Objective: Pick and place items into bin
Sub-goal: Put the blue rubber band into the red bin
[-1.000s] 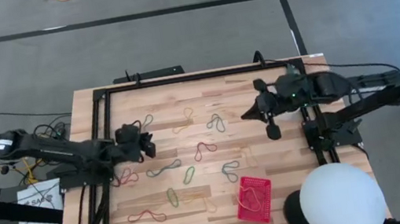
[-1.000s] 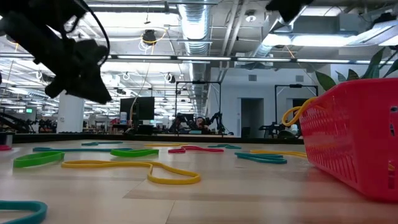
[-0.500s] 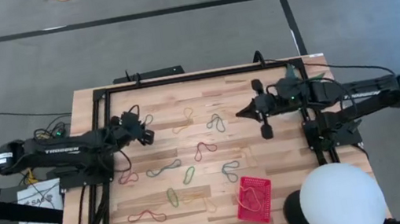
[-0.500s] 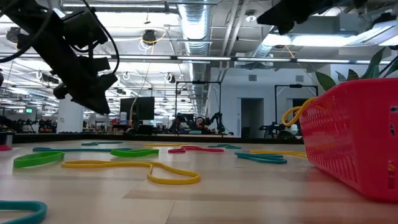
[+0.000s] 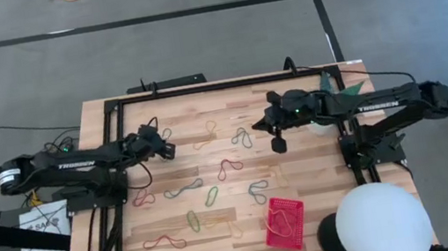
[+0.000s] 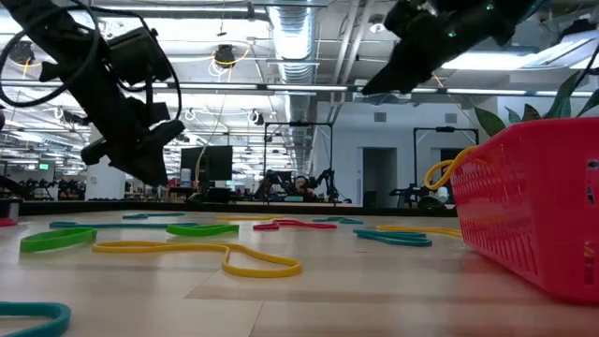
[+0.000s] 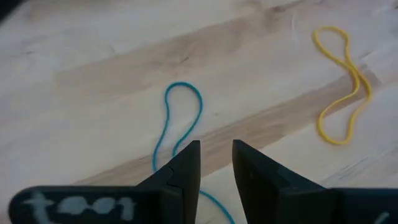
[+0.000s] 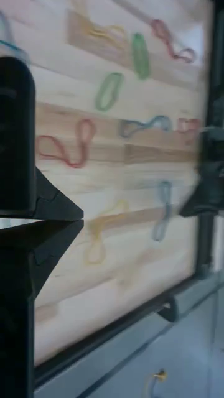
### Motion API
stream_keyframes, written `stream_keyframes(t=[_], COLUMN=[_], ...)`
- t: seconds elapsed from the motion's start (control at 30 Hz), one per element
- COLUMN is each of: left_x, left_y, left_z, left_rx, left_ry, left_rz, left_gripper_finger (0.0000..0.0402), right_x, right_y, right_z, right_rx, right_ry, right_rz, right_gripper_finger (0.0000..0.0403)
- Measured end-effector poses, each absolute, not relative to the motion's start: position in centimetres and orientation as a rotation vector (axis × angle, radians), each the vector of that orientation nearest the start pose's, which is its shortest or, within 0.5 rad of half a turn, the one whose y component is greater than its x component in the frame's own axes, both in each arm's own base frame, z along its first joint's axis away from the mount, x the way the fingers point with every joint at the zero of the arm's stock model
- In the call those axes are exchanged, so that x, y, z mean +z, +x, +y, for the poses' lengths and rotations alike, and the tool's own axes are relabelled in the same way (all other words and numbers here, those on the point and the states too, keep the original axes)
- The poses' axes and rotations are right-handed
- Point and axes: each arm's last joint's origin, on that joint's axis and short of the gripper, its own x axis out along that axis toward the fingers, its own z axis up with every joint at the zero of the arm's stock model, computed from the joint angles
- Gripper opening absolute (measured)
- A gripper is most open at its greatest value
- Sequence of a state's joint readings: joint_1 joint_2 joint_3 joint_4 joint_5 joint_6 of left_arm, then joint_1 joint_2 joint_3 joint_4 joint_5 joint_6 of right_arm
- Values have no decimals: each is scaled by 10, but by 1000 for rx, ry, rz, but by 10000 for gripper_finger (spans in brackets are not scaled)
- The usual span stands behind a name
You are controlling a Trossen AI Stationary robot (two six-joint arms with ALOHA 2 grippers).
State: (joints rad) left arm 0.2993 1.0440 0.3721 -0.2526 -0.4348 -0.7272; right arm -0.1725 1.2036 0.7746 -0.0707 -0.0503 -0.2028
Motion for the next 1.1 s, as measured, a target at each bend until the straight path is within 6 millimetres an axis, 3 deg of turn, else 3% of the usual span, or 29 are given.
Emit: stream_keyframes(t=[0.2, 0.4, 0.7, 0.83, 1.0, 1.1], left_x=[134, 122, 101, 94, 95, 97], left_y=[167, 166, 176, 176, 176, 176], left_z=[69, 79, 84, 85, 83, 81], left_rx=[1032, 1124, 1176, 1214, 1175, 1160], left_ry=[-539, -519, -494, -480, -491, -490], left_rz=[734, 785, 814, 842, 863, 846], left_gripper_finger=[117, 152, 162, 134, 23, 9], right_x=[263, 263, 262, 260, 259, 259], right_y=[262, 262, 261, 261, 260, 260], right_z=[-42, -42, -42, -41, -42, -42], right_rx=[-66, -72, -71, -75, -77, -78], right_ry=[-164, -145, -143, -114, -99, -98], right_rz=[402, 409, 413, 432, 444, 444], right_gripper_finger=[1, 1, 1, 1, 1, 1])
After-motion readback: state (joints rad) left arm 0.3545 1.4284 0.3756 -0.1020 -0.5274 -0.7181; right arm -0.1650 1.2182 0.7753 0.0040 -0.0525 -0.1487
